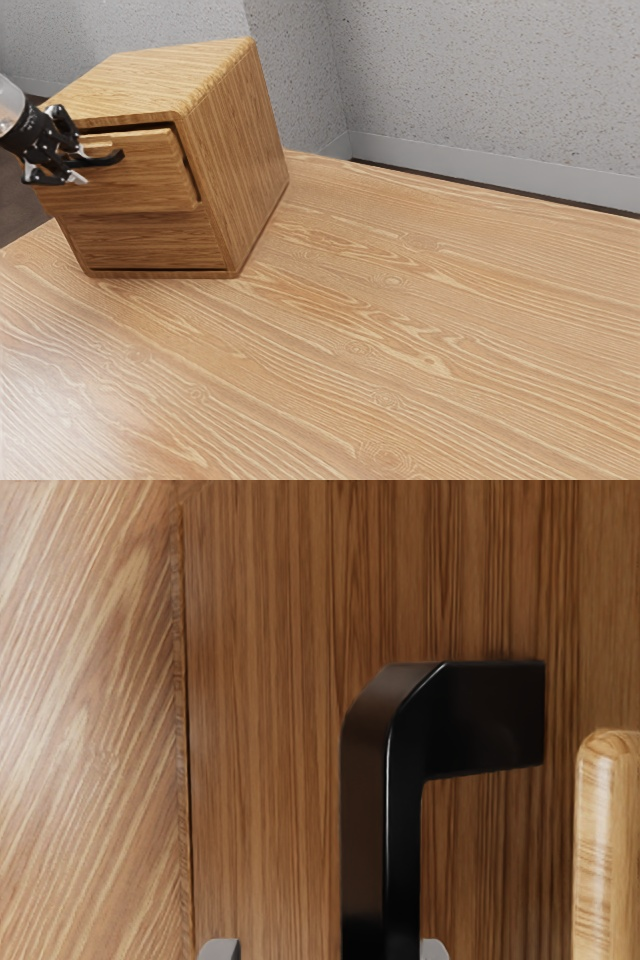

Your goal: Pull the drawer handle with one arm to open the drawer

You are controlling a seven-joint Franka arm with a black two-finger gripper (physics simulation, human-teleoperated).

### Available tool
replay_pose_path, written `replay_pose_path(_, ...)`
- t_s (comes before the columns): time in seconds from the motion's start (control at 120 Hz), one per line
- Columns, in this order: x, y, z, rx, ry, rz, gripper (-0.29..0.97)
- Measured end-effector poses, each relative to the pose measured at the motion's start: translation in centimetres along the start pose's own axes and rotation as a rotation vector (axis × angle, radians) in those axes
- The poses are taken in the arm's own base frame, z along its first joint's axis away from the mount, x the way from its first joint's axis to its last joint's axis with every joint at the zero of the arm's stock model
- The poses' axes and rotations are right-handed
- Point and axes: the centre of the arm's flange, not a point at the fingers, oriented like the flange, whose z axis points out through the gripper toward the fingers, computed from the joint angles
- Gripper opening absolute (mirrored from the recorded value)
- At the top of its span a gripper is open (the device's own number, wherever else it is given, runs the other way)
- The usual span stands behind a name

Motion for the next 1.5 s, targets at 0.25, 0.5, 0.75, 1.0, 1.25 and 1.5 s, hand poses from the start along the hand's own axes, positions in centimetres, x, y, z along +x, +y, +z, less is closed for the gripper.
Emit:
replay_pose_path(0.25,-0.8,-0.5,-0.4,0.006,0.012,-0.011,0.14)
replay_pose_path(0.5,-1.1,-1.4,-0.7,0.017,0.022,-0.038,0.14)
replay_pose_path(0.75,-0.7,-1.9,-1.3,0.015,0.040,-0.060,0.14)
replay_pose_path(1.0,-1.6,-2.7,-2.1,0.013,0.063,-0.089,0.14)
replay_pose_path(1.25,-3.3,-3.1,-2.2,0.013,0.061,-0.087,0.14)
replay_pose_path(1.5,-3.3,-4.0,-2.7,0.010,0.086,-0.117,0.14)
